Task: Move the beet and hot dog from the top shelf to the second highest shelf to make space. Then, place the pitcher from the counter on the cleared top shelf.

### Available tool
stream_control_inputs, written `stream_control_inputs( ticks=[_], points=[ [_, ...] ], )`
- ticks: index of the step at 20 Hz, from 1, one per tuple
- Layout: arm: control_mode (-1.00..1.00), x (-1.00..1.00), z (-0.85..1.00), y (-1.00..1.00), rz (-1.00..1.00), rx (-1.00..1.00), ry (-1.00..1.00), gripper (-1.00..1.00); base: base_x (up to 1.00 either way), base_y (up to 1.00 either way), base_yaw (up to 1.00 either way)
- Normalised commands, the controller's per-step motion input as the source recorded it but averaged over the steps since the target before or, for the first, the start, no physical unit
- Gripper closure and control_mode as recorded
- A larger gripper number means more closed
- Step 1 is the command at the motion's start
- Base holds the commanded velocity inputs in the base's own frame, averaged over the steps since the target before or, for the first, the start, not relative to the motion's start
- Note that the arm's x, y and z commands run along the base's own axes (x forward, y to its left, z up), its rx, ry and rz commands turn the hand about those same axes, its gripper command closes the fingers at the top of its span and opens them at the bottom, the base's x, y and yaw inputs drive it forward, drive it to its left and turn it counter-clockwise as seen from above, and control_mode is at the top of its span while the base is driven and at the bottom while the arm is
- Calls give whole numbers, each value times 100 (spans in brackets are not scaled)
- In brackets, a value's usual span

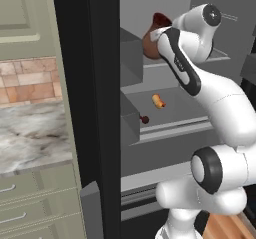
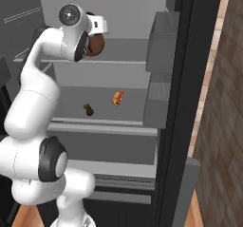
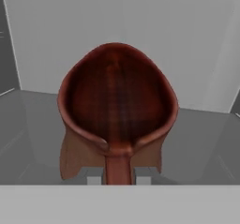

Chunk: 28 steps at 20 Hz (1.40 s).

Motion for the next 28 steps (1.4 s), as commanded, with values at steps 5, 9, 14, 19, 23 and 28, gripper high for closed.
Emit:
stream_control_inputs(
  ticks=[5, 9, 14, 19, 23, 28],
  points=[
    [-100, 68, -43, 0, 0, -3, 10, 100, 0, 0, 0],
    [-100, 61, -35, 0, 0, -3, 7, 100, 0, 0, 0],
    [-100, 33, -40, 2, 0, -5, 1, -100, 0, 0, 0],
    [-100, 3, -39, 0, 0, -5, -2, -100, 0, 0, 0],
    [-100, 0, -33, 0, 0, -4, -10, -100, 0, 0, 0],
    [-100, 1, -14, 0, 0, -1, -12, -100, 0, 0, 0]
  ],
)
